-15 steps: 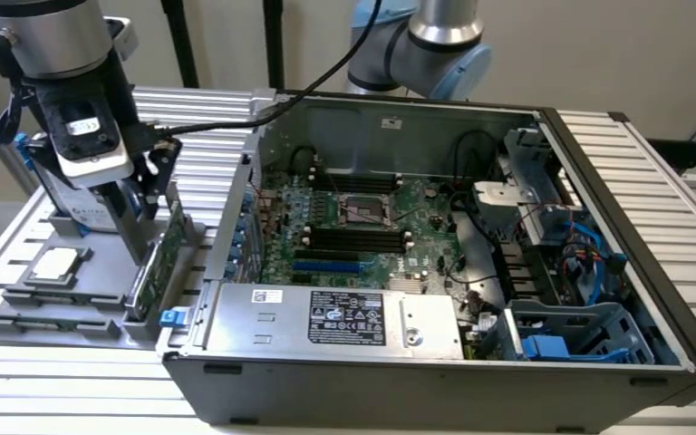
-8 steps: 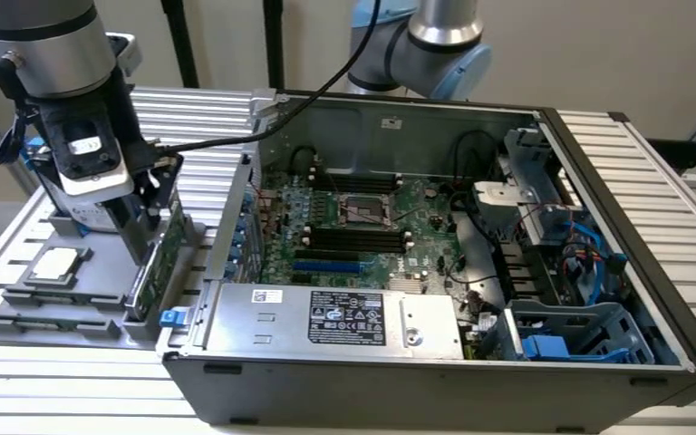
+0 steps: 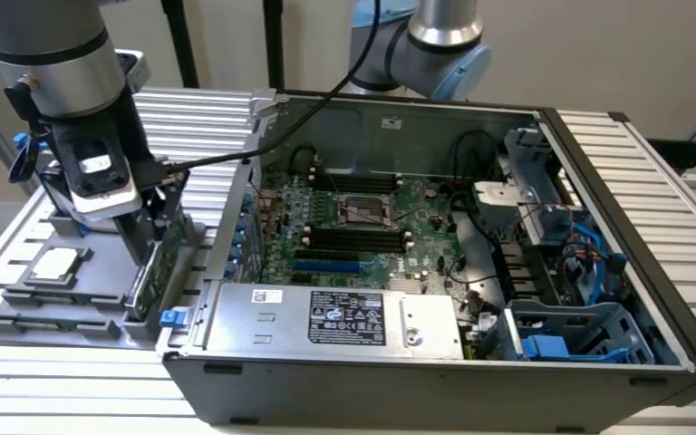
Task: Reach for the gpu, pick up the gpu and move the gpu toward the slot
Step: 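Pick up the gpu and move the gpu toward the slot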
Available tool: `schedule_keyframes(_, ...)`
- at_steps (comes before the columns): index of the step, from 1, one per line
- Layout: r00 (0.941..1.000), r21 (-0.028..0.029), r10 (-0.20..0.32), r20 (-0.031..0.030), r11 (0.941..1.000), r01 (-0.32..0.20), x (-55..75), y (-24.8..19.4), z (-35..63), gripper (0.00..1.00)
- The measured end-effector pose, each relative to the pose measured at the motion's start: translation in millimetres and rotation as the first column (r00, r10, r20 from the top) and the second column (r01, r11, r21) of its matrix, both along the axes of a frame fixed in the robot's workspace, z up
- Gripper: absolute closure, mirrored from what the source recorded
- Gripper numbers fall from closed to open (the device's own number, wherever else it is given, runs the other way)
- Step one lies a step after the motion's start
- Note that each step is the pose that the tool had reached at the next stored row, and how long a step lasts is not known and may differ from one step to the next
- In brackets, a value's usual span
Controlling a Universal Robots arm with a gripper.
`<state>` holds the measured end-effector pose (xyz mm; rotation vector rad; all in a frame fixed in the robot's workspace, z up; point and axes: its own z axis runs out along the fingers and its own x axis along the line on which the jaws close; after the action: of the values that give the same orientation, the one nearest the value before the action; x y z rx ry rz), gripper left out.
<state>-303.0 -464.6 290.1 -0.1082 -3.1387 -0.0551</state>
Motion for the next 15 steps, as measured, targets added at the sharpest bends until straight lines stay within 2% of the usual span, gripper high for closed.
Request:
schedule_keyframes(10,1.0000,-0.0001,-0.003,-0.0001,1.0000,0.003,0.1,0.2,-18.2,0.58)
schedule_keyframes(15,1.0000,-0.0005,-0.003,-0.0001,1.0000,0.003,-0.6,2.1,-27.3,0.58)
